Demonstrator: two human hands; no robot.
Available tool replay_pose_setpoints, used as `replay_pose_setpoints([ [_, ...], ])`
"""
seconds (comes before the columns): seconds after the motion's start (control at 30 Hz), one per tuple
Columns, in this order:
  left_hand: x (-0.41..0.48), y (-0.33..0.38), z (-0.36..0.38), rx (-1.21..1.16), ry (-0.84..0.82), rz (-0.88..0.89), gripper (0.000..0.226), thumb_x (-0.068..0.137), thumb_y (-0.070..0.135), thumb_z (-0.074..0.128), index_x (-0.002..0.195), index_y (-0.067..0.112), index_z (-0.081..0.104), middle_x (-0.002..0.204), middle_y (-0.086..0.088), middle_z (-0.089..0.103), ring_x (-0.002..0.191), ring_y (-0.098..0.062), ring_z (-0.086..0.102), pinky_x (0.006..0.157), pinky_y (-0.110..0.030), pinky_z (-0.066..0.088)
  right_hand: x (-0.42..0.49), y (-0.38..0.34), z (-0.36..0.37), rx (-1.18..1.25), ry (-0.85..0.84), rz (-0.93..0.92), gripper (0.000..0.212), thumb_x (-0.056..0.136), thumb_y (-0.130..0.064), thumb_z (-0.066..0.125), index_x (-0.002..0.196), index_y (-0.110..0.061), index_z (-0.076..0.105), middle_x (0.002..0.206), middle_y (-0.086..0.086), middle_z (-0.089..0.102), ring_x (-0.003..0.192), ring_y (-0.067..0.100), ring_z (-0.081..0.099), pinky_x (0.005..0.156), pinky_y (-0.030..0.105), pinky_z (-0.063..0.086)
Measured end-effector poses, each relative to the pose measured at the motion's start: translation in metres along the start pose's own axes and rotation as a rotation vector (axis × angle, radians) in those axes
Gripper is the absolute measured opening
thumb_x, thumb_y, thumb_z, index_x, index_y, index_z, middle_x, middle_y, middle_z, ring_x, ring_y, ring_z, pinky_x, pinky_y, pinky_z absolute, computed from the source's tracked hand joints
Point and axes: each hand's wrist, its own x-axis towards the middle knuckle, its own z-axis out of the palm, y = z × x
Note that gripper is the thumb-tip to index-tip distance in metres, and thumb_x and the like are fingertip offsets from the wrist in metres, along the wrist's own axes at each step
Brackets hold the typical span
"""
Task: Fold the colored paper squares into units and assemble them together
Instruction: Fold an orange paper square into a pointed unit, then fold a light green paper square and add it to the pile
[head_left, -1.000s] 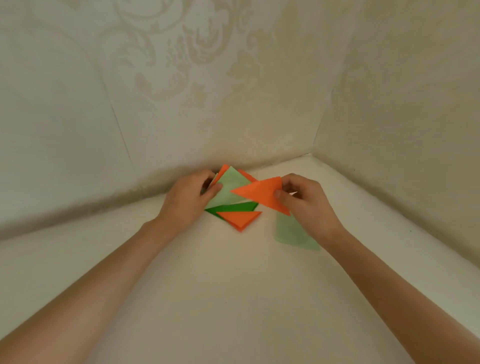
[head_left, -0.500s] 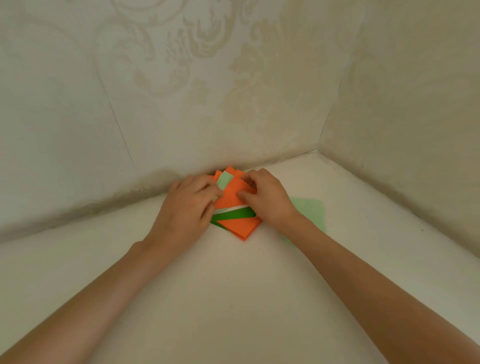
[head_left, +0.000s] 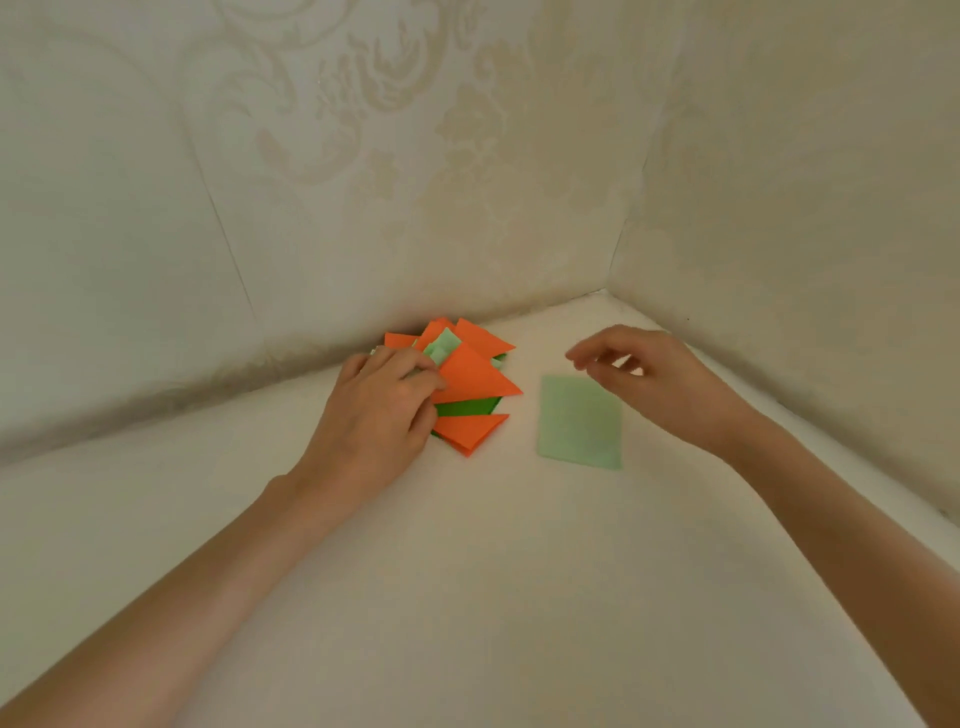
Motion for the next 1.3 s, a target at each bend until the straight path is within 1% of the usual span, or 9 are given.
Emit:
replay_pose_setpoints([
  [0.07,-0.003,0.007,-0.002,-0.006,0.026,-0.008,0.033,0.078,0.021,0.039,0.088,0.015,0.070,0.096,-0.003,0.062,0.092,-0.016,0.045,0.074,-0.028,0.027,-0.019,0.006,0.001,-0.050,-0.076,0.000,0.017,0.090,-0.017,0.060,0.105,-0.024,0.066,0.109,-0.009,0.061,0.094,-0.002,0.053,0.081,0.009,0.034],
  [0.17,-0.010,0.021,-0.009,-0.039,0.074,-0.008,0.030,0.080,0.019,0.040,0.086,0.014,0.069,0.089,-0.003,0.055,0.085,-0.017,0.045,0.070,-0.029,0.029,-0.037,0.018,0.016,-0.212,-0.247,0.023,0.047,0.086,-0.037,0.064,0.129,-0.025,0.052,0.134,-0.007,0.044,0.123,0.006,0.038,0.096,0.006,0.019],
  [0.27,-0.019,0.041,-0.013,-0.106,0.084,0.010,0.029,0.082,0.019,0.041,0.082,0.012,0.069,0.085,-0.002,0.056,0.077,-0.013,0.046,0.061,-0.024,0.032,-0.045,0.021,0.026,-0.277,-0.205,0.027,0.051,0.088,-0.043,0.059,0.133,-0.023,0.048,0.141,-0.007,0.039,0.130,0.010,0.034,0.098,0.008,0.018],
  [0.4,-0.028,0.063,-0.012,-0.181,0.006,0.000,0.030,0.082,0.022,0.040,0.083,0.015,0.069,0.088,0.005,0.060,0.074,-0.010,0.053,0.056,-0.018,0.037,-0.050,0.020,0.028,-0.426,-0.119,-0.111,0.037,0.094,-0.040,0.050,0.120,-0.015,0.059,0.126,0.001,0.057,0.113,0.020,0.054,0.099,0.025,0.032],
  [0.5,-0.027,0.069,-0.005,-0.276,-0.046,-0.045,0.032,0.083,0.026,0.039,0.089,0.017,0.068,0.091,0.009,0.059,0.077,-0.008,0.052,0.058,-0.018,0.038,-0.059,0.018,0.031,-0.454,0.013,-0.237,0.039,0.097,-0.035,0.035,0.094,-0.009,0.065,0.087,0.004,0.067,0.076,0.028,0.060,0.083,0.040,0.047],
  [0.6,-0.021,0.071,0.002,-0.477,-0.063,-0.094,0.034,0.084,0.035,0.042,0.104,0.016,0.063,0.097,0.015,0.049,0.083,0.005,0.050,0.071,-0.021,0.043,-0.064,0.007,0.023,-0.222,0.156,-0.123,0.021,0.097,-0.020,0.045,0.090,-0.007,0.059,0.075,0.007,0.063,0.061,0.021,0.052,0.062,0.026,0.042],
  [0.8,-0.013,0.080,0.011,-0.441,-0.173,0.111,0.055,0.078,0.050,0.056,0.119,0.013,0.058,0.124,-0.002,0.053,0.118,-0.009,0.039,0.101,-0.012,0.023,-0.080,0.007,0.004,0.180,-0.108,-0.062,0.018,0.088,0.002,0.058,0.087,-0.015,0.063,0.097,-0.013,0.071,0.110,-0.007,0.055,0.092,0.007,0.037],
  [1.07,-0.016,0.086,0.017,-0.458,-0.329,0.216,0.039,0.083,0.054,0.051,0.093,0.020,0.067,0.105,0.008,0.060,0.095,-0.006,0.051,0.083,-0.031,0.040,-0.086,0.028,0.010,0.270,-0.250,-0.012,0.018,0.084,0.008,0.060,0.083,-0.009,0.065,0.103,-0.006,0.071,0.121,-0.007,0.047,0.094,0.013,0.041],
  [1.3,-0.002,0.091,0.018,-0.553,-0.309,0.085,0.027,0.092,0.037,0.053,0.103,0.018,0.068,0.088,0.008,0.058,0.079,-0.001,0.051,0.070,-0.021,0.040,-0.092,0.045,0.006,0.123,-0.219,-0.091,0.017,0.083,-0.030,0.065,0.096,-0.024,0.073,0.117,-0.012,0.060,0.126,-0.003,0.036,0.100,0.016,0.037],
])
